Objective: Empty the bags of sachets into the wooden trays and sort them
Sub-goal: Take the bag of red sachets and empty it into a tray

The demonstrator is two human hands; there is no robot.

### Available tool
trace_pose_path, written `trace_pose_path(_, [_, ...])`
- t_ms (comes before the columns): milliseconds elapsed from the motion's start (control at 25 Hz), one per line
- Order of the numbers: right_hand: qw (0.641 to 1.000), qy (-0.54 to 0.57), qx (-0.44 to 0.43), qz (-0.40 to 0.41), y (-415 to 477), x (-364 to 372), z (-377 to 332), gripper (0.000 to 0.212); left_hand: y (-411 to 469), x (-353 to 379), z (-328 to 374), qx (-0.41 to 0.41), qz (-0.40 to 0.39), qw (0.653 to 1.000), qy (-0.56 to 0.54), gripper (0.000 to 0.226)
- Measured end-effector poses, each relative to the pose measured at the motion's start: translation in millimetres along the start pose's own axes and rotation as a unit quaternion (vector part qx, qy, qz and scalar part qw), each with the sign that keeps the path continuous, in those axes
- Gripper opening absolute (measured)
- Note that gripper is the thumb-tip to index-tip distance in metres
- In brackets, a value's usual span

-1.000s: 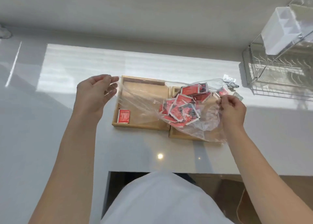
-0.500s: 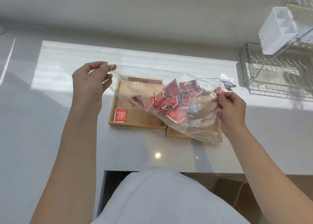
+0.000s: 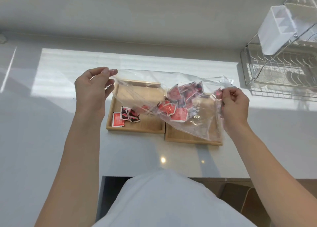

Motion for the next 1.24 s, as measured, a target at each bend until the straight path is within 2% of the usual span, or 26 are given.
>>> trace_pose_path(720, [0.999, -0.019, -0.036, -0.009, 5, 1, -21, 0.022, 1, 9, 3, 0.018, -0.007, 1.0, -0.006, 0.002])
trace_pose_path(920, [0.997, -0.038, -0.069, 0.014, 7, -4, -23, 0.021, 6, 10, 9, 0.028, -0.002, 1.0, -0.012, 0.007])
trace_pose_path(1040, [0.991, -0.091, -0.095, 0.011, 7, 2, -31, 0.02, 11, 11, 10, 0.026, 0.002, 1.0, -0.009, 0.008])
trace_pose_path(1160, [0.984, -0.11, -0.131, 0.043, 9, -3, -42, 0.016, 13, 8, 7, 0.014, -0.002, 1.0, -0.02, 0.008])
trace_pose_path(1240, [0.984, -0.117, -0.134, 0.023, 12, -2, -46, 0.01, 14, 5, 5, 0.014, -0.003, 1.0, -0.016, 0.01])
Point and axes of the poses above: each hand's wrist, its own y-axis towards the middle knuckle, its own x-axis out of the palm, z = x × y, the point moved 5 cm from there along y, towards the middle knuckle, and after that the axes turned 1 degree about x, right-handed, at the moved point
